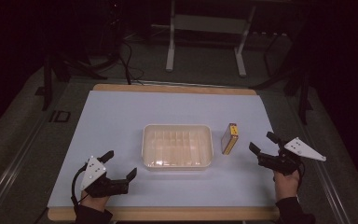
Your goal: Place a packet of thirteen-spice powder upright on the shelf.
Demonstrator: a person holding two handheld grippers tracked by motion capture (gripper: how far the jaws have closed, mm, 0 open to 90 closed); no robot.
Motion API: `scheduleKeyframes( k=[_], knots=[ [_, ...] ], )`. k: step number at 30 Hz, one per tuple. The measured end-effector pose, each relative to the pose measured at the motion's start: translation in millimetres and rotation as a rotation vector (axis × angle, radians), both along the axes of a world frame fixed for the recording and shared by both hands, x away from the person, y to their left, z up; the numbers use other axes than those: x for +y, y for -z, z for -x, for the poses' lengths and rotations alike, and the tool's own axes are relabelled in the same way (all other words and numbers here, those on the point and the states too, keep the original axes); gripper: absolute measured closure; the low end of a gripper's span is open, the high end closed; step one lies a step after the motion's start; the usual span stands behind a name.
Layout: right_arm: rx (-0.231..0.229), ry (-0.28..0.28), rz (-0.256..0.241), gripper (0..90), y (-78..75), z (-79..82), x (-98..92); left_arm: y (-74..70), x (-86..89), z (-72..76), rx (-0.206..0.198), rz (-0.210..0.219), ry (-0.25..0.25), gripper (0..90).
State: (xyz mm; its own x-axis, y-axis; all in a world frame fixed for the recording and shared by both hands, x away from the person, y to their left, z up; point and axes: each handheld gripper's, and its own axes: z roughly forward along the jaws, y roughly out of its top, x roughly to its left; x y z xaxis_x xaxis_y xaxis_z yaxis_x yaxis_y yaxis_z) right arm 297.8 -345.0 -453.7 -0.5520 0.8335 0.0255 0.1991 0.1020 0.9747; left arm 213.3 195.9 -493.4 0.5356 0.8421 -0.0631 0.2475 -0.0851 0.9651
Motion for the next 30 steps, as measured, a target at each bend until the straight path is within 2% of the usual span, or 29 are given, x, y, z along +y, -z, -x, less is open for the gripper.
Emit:
scheduleKeyframes(
  k=[10, 21, 30],
  knots=[
    [0.058, 0.012, 0.013, 13.6, -1.6, -5.8, 2.4, 0.1, -0.2, 2.6, 0.005, -0.015, 0.006, 0.0],
    [0.111, 0.003, 0.024, 13.7, -12.3, -14.1, 6.0, 1.5, -1.3, 3.4, 0.018, -0.024, 0.008, 0.0],
    [0.163, 0.003, 0.058, 13.8, -13.4, -17.0, 6.5, 1.2, -1.6, 4.2, 0.018, -0.023, 0.009, 0.0]
  ],
)
